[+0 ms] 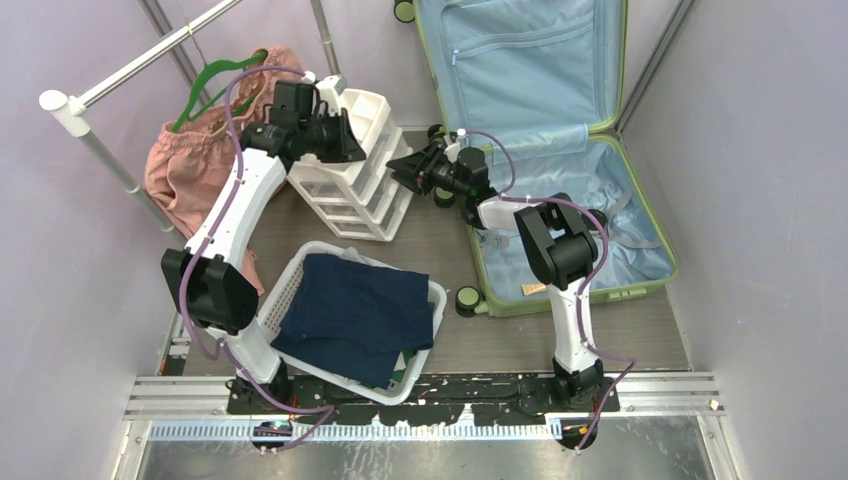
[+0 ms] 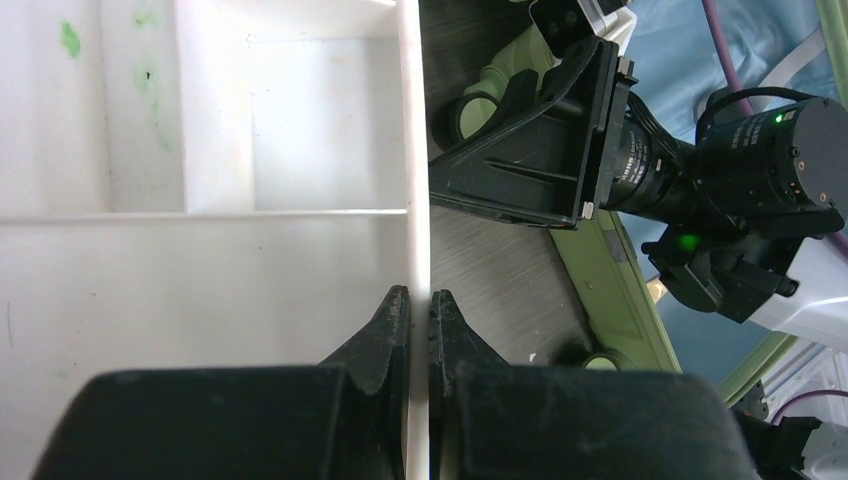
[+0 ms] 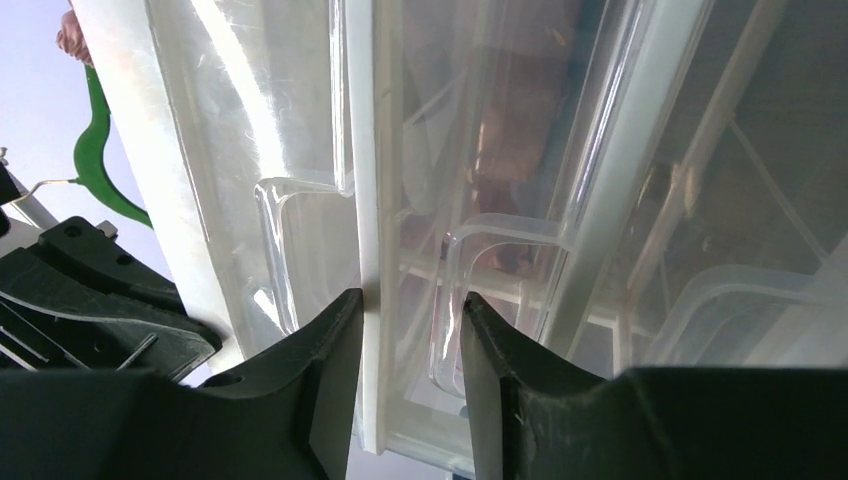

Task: Open, take out, and arrange the luggage
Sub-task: Open the drawer in the storage box.

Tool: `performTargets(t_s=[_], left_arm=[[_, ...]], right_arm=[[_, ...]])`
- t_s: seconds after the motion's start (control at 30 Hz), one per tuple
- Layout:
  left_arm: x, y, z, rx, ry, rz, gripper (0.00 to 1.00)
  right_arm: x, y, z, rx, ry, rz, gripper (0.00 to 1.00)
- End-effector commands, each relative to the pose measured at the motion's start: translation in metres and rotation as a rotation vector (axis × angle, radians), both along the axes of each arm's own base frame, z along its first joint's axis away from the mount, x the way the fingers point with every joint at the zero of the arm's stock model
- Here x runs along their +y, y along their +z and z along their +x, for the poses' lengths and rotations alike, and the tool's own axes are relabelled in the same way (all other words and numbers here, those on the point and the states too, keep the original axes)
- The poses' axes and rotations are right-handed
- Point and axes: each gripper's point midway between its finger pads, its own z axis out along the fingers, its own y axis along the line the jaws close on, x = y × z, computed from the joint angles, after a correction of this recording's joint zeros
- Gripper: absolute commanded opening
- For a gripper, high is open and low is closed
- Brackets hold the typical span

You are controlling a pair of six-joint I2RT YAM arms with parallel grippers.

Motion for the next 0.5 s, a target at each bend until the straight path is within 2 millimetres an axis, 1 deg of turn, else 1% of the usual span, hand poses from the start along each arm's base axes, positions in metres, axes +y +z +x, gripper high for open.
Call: performTargets(t_s=[0.0, 0.23, 0.33, 0.47], left_arm=[[0.011, -0.010, 0.002, -0.021, 0.009, 0.089, 0.00], [0.007, -0.020, 0.004, -0.009, 0.005, 0.101, 0.00], [0.007, -0.026, 0.005, -0.002, 0.011, 0.106, 0.00], [0.005, -0.035, 0.005, 0.008, 0.022, 0.113, 0.00]], right_arm=[[-0.021, 0.101, -0.020, -0.243, 0.014, 0.123, 0.41], [-0.038, 0.100, -0.026, -0.241, 0.002, 0.115, 0.43], [-0.043, 0.097, -0.027, -0.237, -0.002, 0.107, 0.45], [-0.047, 0.092, -0.035, -0.230, 0.007, 0.095, 0.46]])
